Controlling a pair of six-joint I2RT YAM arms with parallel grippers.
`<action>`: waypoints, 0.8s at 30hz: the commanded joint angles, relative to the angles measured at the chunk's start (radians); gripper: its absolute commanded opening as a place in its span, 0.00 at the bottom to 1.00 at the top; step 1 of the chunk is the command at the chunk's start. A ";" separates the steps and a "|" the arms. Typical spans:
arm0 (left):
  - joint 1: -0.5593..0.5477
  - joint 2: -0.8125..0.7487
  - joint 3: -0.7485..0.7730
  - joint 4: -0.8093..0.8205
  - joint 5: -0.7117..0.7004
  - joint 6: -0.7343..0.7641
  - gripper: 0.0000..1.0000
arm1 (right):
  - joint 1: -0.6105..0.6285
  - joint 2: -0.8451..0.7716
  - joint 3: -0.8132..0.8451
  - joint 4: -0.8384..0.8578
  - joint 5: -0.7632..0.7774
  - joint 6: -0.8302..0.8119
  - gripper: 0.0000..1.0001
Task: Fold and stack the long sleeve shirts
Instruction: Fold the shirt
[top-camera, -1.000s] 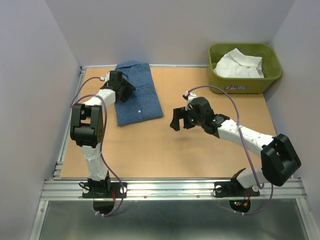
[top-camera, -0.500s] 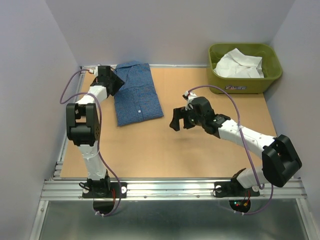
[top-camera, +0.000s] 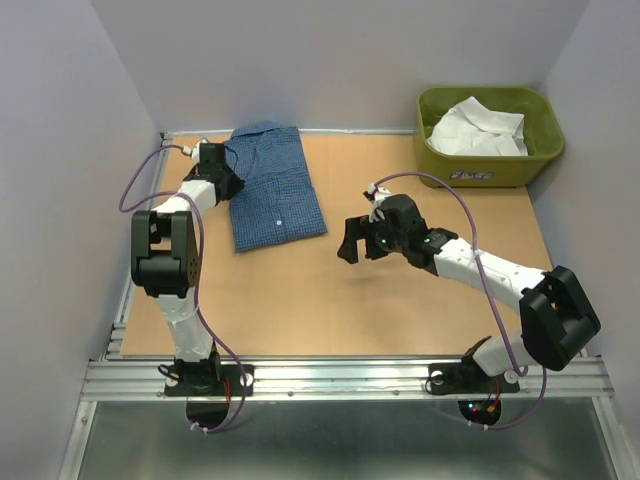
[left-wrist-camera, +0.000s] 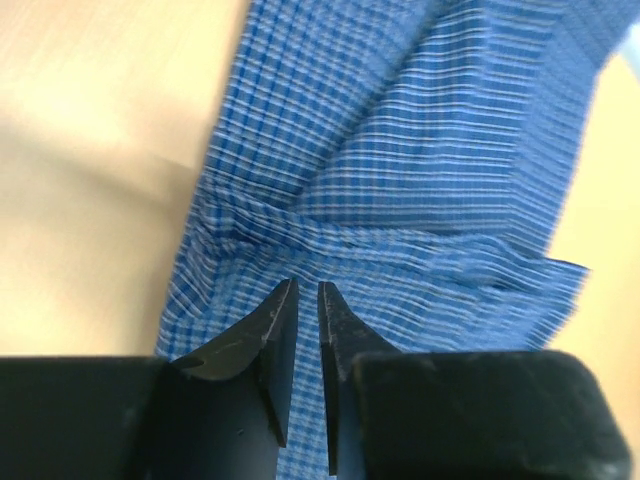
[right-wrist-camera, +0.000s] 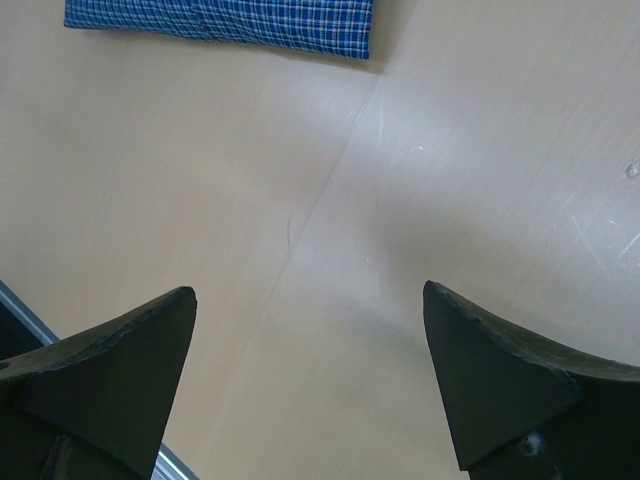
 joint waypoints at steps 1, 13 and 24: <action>0.001 0.074 0.049 0.001 -0.084 0.072 0.25 | 0.004 -0.008 0.020 0.030 -0.010 0.011 0.99; 0.001 0.171 0.184 -0.008 -0.097 0.184 0.41 | 0.004 0.011 0.023 0.032 -0.004 0.040 0.99; 0.000 -0.209 -0.138 -0.170 -0.107 -0.005 0.86 | 0.004 0.032 0.045 0.064 0.062 0.147 1.00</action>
